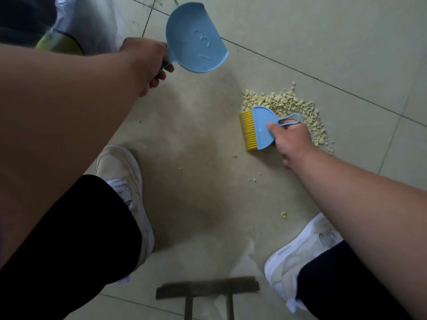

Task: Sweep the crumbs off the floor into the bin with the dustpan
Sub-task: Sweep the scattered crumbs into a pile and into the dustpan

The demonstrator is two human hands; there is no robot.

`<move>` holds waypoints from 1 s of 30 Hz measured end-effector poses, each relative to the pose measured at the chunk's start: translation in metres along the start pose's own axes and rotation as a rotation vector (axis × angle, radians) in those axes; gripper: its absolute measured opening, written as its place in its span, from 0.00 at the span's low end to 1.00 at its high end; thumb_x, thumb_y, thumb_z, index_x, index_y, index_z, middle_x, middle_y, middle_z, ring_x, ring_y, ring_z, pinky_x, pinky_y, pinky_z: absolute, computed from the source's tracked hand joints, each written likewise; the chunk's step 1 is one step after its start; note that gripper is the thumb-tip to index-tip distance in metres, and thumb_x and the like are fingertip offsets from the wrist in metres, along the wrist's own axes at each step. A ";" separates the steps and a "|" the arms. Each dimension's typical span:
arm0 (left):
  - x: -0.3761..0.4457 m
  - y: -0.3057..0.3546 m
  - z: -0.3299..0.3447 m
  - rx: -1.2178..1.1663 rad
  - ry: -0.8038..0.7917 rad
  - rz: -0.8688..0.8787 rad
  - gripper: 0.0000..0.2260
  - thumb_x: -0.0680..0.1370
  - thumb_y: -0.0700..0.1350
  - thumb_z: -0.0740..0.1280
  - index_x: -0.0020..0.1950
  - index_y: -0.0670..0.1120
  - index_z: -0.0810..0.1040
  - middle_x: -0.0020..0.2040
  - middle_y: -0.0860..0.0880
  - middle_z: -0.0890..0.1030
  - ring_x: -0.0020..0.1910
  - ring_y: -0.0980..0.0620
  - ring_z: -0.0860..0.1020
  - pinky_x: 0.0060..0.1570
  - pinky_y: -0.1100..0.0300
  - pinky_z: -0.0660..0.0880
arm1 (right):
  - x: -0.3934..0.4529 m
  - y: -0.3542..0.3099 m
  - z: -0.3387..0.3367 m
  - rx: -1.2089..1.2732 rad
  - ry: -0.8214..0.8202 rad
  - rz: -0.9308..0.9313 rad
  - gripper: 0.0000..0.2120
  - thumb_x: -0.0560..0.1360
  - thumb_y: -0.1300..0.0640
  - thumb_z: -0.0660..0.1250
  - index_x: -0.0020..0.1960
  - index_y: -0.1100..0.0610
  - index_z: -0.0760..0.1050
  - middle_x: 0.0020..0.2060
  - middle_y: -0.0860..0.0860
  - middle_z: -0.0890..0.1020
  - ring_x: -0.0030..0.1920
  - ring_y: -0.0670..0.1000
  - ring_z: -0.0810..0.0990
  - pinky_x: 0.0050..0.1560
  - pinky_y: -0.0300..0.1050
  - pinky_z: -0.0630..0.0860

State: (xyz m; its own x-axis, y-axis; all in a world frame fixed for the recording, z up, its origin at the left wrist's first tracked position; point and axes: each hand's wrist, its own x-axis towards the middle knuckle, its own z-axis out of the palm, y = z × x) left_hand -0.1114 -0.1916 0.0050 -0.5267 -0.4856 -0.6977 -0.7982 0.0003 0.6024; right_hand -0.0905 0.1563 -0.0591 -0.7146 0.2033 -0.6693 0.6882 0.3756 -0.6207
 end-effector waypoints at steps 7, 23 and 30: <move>-0.001 0.004 -0.002 0.021 -0.002 0.012 0.12 0.76 0.45 0.66 0.51 0.51 0.89 0.46 0.49 0.89 0.37 0.53 0.79 0.34 0.60 0.75 | -0.079 0.042 0.089 -0.024 -0.446 0.084 0.07 0.77 0.57 0.74 0.51 0.61 0.84 0.51 0.59 0.88 0.51 0.56 0.87 0.57 0.57 0.84; -0.004 0.000 -0.005 0.045 -0.005 0.024 0.11 0.76 0.45 0.67 0.52 0.50 0.89 0.47 0.48 0.89 0.38 0.53 0.80 0.36 0.58 0.76 | -0.023 0.018 0.030 -0.185 -0.098 0.010 0.13 0.69 0.49 0.78 0.45 0.58 0.84 0.43 0.52 0.88 0.45 0.53 0.88 0.53 0.57 0.85; -0.011 0.001 0.008 0.056 -0.042 0.041 0.10 0.77 0.42 0.66 0.46 0.53 0.87 0.45 0.48 0.87 0.36 0.52 0.77 0.35 0.57 0.73 | -0.008 0.003 0.014 0.041 -0.160 0.095 0.07 0.71 0.58 0.78 0.46 0.58 0.84 0.47 0.57 0.88 0.49 0.58 0.88 0.58 0.62 0.83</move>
State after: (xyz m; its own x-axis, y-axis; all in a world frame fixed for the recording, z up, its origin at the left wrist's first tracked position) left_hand -0.1090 -0.1790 0.0098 -0.5703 -0.4469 -0.6892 -0.7901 0.0689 0.6091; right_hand -0.0803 0.1428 -0.0617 -0.6196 0.0888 -0.7799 0.7585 0.3237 -0.5657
